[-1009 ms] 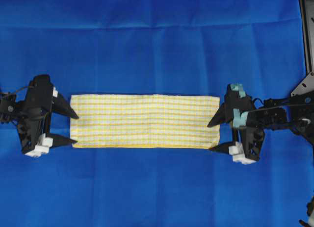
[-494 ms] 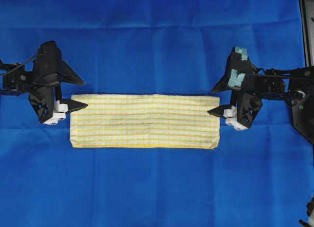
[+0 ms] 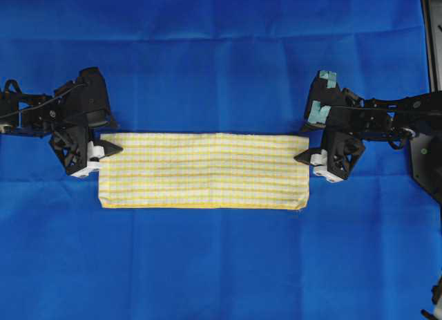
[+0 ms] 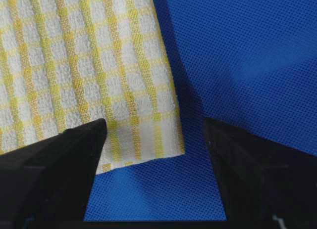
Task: Fold the yellow towel.
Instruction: 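Grasp the folded strip's left and right ends with both grippers, then lift the strip and rotate it to lie vertically, right gripper at top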
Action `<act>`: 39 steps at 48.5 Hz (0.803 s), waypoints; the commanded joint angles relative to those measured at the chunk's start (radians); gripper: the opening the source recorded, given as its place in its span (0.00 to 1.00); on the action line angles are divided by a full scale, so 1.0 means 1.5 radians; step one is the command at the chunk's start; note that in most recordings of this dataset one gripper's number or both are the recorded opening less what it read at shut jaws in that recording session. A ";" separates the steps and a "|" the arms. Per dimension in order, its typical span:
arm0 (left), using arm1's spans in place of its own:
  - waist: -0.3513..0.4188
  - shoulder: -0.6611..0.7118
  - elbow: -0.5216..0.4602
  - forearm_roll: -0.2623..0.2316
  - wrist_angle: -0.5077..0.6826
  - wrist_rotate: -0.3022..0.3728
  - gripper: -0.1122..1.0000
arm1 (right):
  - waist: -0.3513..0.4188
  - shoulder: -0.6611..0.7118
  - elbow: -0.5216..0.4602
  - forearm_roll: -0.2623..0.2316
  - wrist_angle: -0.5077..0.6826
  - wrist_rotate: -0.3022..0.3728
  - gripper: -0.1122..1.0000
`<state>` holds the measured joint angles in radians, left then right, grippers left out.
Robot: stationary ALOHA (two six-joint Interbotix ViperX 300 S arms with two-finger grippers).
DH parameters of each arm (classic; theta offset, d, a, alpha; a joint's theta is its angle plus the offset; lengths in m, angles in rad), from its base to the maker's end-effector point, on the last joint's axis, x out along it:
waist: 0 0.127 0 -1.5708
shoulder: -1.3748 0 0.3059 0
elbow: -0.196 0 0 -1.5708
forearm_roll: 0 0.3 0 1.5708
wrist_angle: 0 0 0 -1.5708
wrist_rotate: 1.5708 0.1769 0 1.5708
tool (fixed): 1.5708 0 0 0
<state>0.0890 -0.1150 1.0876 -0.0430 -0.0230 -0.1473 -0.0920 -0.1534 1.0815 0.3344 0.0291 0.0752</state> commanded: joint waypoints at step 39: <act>-0.004 -0.084 -0.081 -0.002 0.177 -0.025 0.14 | -0.001 -0.099 -0.031 -0.016 0.061 0.003 0.12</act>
<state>0.0874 -0.1887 1.0048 -0.0430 0.2040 -0.1871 -0.0920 -0.2500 1.0615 0.3129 0.0966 0.0798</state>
